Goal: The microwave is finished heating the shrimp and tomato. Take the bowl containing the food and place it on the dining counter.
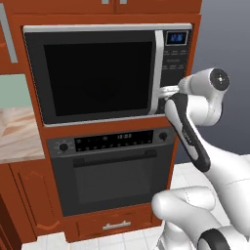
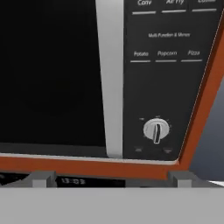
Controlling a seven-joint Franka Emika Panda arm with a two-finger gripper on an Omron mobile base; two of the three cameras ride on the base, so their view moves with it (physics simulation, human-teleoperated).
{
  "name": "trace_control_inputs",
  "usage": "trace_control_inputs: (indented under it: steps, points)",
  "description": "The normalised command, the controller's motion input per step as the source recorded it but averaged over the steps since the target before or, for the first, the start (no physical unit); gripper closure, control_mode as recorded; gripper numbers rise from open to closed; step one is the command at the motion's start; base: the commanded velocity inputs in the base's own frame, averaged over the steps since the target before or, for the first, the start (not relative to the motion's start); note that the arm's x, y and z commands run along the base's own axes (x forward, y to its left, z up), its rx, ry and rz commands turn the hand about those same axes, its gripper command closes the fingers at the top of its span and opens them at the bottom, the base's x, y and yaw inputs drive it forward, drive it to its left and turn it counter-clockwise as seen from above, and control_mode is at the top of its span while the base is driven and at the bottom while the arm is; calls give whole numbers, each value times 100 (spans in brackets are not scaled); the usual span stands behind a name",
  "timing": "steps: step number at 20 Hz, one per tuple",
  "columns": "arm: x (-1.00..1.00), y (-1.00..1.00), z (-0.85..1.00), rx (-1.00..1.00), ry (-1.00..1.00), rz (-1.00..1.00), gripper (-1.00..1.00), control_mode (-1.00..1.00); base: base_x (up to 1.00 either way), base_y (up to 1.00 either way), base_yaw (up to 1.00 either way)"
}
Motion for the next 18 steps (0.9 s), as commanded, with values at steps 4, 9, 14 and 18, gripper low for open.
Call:
trace_control_inputs:
  steps: [4, 9, 14, 18]
  points:
    - [46, 20, 0, 1, -16, -4, -100, -100, 0, 0, 0]
    - [68, 10, 0, 0, -2, -4, -100, -100, 0, 0, 0]
    - [80, 1, 0, 0, 0, -1, -100, -100, 0, 0, 0]
    - [67, 0, 0, 0, 0, 0, -100, -100, 0, 0, 0]
